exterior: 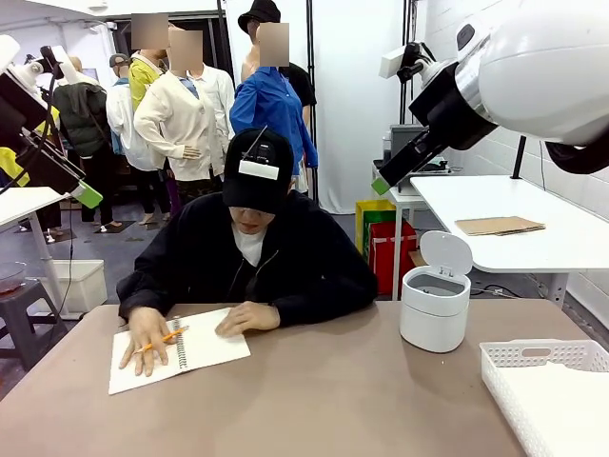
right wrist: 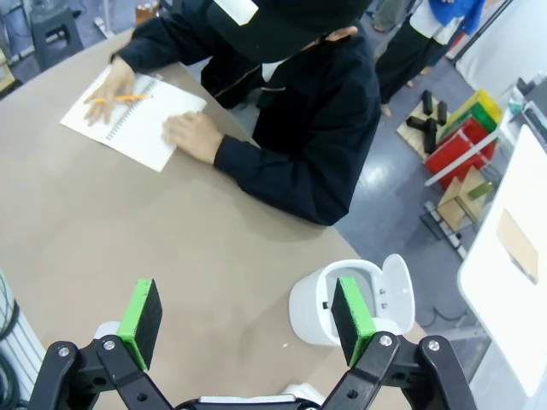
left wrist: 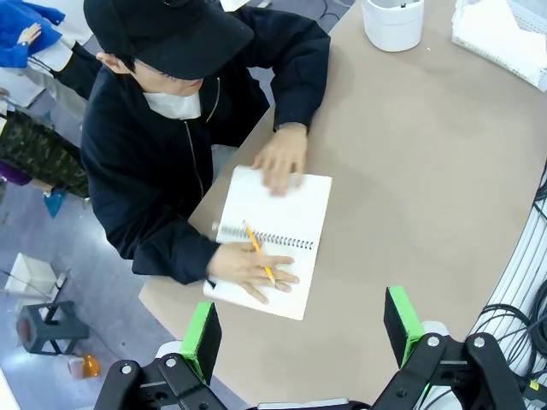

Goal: Sort the paper based on its condition.
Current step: If a person hands you a paper, place it in the Organizing basket , and if it's crumpled, put it in the Trash can.

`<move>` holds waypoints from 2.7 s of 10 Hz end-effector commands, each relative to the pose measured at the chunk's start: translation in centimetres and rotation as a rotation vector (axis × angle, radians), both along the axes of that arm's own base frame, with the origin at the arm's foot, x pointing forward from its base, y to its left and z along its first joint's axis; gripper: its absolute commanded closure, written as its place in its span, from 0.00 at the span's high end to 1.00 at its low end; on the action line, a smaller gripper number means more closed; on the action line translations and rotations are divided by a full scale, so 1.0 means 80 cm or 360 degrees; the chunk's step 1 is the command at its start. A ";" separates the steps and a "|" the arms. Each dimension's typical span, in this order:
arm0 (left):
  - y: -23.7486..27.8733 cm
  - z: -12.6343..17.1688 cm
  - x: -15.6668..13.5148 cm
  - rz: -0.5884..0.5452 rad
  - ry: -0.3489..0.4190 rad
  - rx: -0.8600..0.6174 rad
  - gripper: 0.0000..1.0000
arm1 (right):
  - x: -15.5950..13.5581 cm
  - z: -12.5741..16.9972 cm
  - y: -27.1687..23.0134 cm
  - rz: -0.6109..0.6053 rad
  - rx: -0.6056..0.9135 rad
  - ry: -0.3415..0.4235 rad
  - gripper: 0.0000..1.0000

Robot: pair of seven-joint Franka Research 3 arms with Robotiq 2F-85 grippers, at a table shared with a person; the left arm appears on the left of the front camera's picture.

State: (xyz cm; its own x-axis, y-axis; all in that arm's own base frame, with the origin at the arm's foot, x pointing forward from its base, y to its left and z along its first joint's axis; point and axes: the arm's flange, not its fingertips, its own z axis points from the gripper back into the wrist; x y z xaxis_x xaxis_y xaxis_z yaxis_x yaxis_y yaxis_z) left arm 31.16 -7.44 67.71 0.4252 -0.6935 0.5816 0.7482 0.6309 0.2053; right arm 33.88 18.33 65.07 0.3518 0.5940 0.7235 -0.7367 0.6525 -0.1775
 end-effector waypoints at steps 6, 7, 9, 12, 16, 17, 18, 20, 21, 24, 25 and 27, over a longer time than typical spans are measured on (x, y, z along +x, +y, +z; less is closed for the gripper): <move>-0.020 0.024 0.006 0.0000 0.0017 -0.0129 1.00 | -0.005 -0.005 -0.006 0.0038 0.0132 0.0095 1.00; -0.022 0.024 0.009 -0.0021 0.0029 -0.0149 1.00 | -0.003 -0.006 -0.006 0.0039 0.0140 0.0098 1.00; -0.026 0.022 0.011 -0.0040 0.0049 -0.0158 1.00 | -0.001 -0.005 -0.008 0.0018 0.0142 0.0089 1.00; -0.027 0.017 0.009 -0.0028 0.0041 -0.0122 1.00 | -0.002 0.000 -0.005 -0.0006 0.0112 0.0075 1.00; -0.027 0.017 0.009 -0.0028 0.0041 -0.0122 1.00 | -0.002 0.000 -0.005 -0.0006 0.0112 0.0075 1.00; -0.027 0.017 0.009 -0.0028 0.0041 -0.0122 1.00 | -0.002 0.000 -0.005 -0.0006 0.0112 0.0075 1.00; -0.027 0.017 0.009 -0.0028 0.0041 -0.0122 1.00 | -0.002 0.000 -0.005 -0.0006 0.0112 0.0075 1.00; -0.027 0.017 0.009 -0.0028 0.0041 -0.0122 1.00 | -0.002 0.000 -0.005 -0.0006 0.0112 0.0075 1.00; -0.027 0.017 0.009 -0.0028 0.0041 -0.0122 1.00 | -0.002 0.000 -0.005 -0.0006 0.0112 0.0075 1.00; -0.027 0.017 0.009 -0.0028 0.0041 -0.0122 1.00 | -0.002 0.000 -0.005 -0.0006 0.0112 0.0075 1.00; -0.027 0.017 0.009 -0.0028 0.0041 -0.0122 1.00 | -0.002 0.000 -0.005 -0.0006 0.0112 0.0075 1.00; -0.027 0.017 0.009 -0.0028 0.0041 -0.0122 1.00 | -0.002 0.000 -0.005 -0.0006 0.0112 0.0075 1.00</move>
